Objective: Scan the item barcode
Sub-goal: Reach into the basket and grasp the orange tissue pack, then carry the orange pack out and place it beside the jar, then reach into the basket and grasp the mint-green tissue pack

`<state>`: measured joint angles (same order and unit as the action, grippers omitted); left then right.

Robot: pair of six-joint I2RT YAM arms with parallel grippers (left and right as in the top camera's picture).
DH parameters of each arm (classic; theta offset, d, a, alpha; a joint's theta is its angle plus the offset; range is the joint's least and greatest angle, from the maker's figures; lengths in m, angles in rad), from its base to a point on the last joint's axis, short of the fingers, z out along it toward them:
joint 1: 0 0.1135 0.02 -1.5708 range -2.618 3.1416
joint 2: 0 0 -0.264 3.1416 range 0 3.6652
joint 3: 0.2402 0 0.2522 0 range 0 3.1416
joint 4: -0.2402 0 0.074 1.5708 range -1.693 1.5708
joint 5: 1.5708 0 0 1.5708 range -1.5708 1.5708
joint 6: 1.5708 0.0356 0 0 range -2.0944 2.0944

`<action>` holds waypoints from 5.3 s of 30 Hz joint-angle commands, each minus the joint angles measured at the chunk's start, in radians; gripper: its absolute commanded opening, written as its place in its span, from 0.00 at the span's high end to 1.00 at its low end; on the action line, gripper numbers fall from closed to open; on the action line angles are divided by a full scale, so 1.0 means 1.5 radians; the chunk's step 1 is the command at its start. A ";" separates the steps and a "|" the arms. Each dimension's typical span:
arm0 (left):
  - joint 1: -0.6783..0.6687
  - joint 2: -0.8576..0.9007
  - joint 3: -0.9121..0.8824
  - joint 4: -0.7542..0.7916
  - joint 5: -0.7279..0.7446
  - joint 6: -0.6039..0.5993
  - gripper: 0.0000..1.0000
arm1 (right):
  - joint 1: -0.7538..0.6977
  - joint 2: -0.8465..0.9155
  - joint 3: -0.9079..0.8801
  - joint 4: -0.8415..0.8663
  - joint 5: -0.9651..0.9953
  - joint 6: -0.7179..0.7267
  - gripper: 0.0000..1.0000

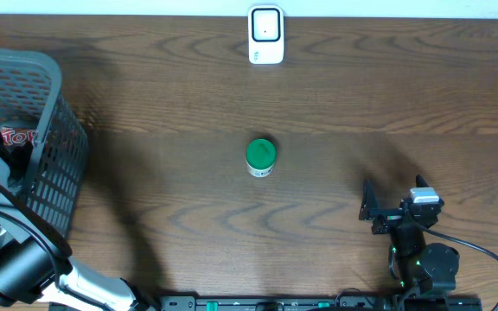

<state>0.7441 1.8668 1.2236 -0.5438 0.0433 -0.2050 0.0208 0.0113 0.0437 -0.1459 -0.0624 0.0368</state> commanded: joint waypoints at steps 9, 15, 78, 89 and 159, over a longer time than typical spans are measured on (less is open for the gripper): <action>-0.001 0.070 0.002 0.000 -0.007 -0.049 0.06 | -0.005 -0.002 -0.002 -0.001 0.003 -0.006 0.01; 0.011 0.053 0.055 -0.061 -0.059 -0.049 0.23 | -0.005 -0.002 -0.002 -0.001 0.003 -0.006 0.01; -0.728 -0.018 -0.011 -0.151 0.088 -0.174 0.30 | -0.005 -0.002 -0.002 -0.001 0.003 -0.006 0.01; -0.736 -0.068 0.048 -0.158 0.080 -0.150 0.00 | -0.005 -0.001 -0.002 -0.001 0.003 -0.006 0.01; -0.085 0.241 0.367 -0.486 -0.513 -0.116 0.02 | -0.005 -0.001 -0.002 -0.001 0.003 -0.006 0.01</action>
<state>0.6170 2.2013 1.7771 -1.2724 -0.6502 -0.3656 0.0208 0.0116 0.0437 -0.1459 -0.0624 0.0368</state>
